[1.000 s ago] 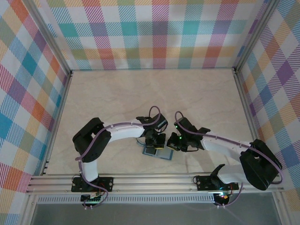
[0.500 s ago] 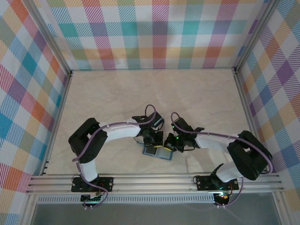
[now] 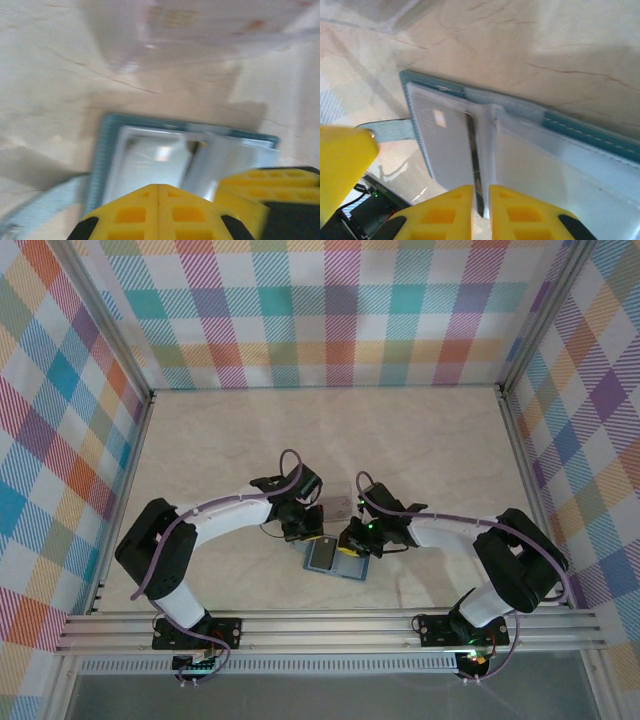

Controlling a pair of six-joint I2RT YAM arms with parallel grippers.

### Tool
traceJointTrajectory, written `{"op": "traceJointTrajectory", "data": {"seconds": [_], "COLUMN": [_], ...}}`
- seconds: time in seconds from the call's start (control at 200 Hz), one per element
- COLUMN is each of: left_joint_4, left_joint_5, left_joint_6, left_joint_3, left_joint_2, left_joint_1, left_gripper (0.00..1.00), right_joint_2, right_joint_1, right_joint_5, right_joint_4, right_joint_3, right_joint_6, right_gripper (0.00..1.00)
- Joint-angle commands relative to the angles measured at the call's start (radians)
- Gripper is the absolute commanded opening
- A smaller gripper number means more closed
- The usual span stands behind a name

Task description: Take the credit cards out of the card holder

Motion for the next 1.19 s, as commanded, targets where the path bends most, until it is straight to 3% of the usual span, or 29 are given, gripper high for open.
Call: {"op": "traceJointTrajectory", "data": {"seconds": [0.0, 0.285, 0.675, 0.96, 1.19], "left_joint_4": [-0.054, -0.053, -0.044, -0.062, -0.04], "left_joint_5": [-0.003, 0.011, 0.028, 0.046, 0.057], "left_joint_6": [0.055, 0.086, 0.056, 0.046, 0.047], "left_joint_3": [-0.031, -0.084, -0.203, -0.122, -0.069], "left_joint_2": [-0.005, 0.02, -0.093, -0.107, -0.016], "left_joint_1": [0.033, 0.065, 0.065, 0.059, 0.016], "left_gripper": [0.0, 0.0, 0.0, 0.0, 0.0], "right_joint_2": [0.035, 0.144, 0.24, 0.188, 0.209], "right_joint_1": [-0.004, -0.002, -0.002, -0.003, 0.011], "right_joint_5": [-0.056, -0.074, -0.104, -0.038, -0.078], "right_joint_4": [0.013, -0.036, -0.073, -0.196, -0.188], "right_joint_3": [0.042, 0.105, 0.207, 0.213, 0.221], "right_joint_6": [-0.036, -0.089, -0.208, -0.251, -0.278], "right_gripper": [0.2, 0.21, 0.18, 0.22, 0.22]}}
